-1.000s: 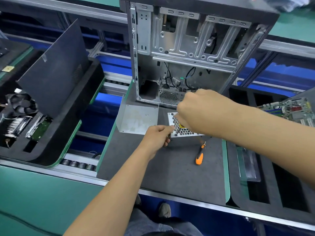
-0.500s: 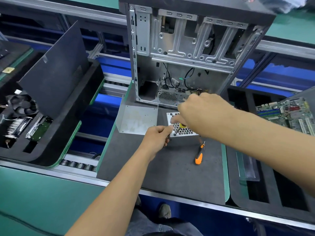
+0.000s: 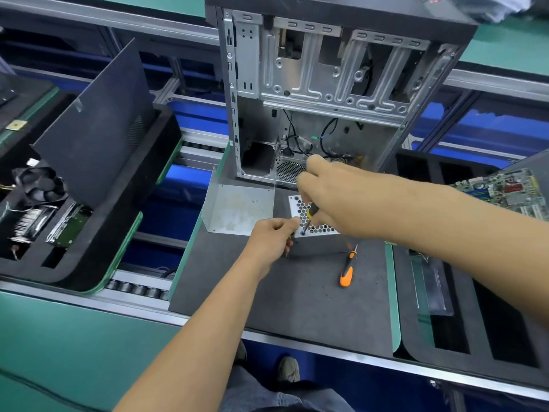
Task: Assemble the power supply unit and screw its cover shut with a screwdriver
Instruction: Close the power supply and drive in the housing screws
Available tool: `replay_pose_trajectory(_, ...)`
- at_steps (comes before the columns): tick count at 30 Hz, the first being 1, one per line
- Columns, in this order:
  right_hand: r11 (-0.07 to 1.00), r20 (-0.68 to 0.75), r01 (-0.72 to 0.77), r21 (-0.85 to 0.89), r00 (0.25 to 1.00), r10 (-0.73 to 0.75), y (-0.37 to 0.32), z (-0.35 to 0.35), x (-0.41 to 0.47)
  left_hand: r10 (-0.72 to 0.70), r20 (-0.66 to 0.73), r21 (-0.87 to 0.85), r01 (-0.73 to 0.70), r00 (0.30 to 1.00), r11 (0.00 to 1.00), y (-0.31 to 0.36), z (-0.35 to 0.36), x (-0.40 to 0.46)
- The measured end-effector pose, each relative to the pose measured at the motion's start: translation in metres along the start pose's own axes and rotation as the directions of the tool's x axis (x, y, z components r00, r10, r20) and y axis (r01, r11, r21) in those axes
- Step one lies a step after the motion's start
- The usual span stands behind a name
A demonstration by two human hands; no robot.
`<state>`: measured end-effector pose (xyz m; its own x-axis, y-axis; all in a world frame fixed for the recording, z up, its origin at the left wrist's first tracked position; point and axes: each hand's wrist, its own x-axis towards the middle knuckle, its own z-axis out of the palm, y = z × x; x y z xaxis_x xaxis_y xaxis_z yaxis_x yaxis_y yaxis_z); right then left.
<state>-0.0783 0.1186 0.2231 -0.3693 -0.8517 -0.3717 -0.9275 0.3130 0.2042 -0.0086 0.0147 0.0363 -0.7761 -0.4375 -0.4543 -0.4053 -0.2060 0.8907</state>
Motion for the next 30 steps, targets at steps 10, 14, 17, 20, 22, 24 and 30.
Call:
replay_pose_trajectory(10,0.986,0.009,-0.075,0.146,0.997,0.074,0.001,0.009,-0.005,0.0,0.007,-0.002,0.0,1.0,1.0,-0.002,-0.001,0.001)
replay_pose_trajectory(14,0.999,-0.086,0.028,-0.045,0.996,-0.032,0.0,0.007,-0.001,0.007,0.01,-0.007,-0.007,1.0,1.0,-0.003,-0.001,0.002)
replay_pose_trajectory(17,0.99,-0.148,-0.072,-0.122,0.987,0.054,-0.006,0.007,0.002,0.013,0.026,0.0,-0.013,1.0,1.0,-0.004,0.0,0.002)
replay_pose_trajectory(20,0.998,-0.106,-0.046,0.046,0.993,0.05,-0.005,0.012,0.0,0.021,0.014,-0.011,-0.021,1.0,1.0,-0.003,-0.001,0.001)
replay_pose_trajectory(22,0.998,-0.072,0.019,0.059,0.997,-0.015,-0.001,0.012,-0.002,0.018,0.01,-0.008,-0.018,1.0,1.0,-0.002,-0.002,0.002)
replay_pose_trajectory(24,0.999,-0.065,0.03,-0.027,0.997,-0.031,0.002,0.009,-0.001,0.013,0.007,-0.003,-0.013,1.0,1.0,-0.002,-0.002,0.003)
replay_pose_trajectory(30,0.992,-0.097,-0.105,-0.065,0.99,0.099,0.001,0.004,0.001,0.01,0.007,0.008,-0.01,1.0,1.0,-0.003,-0.002,0.003)
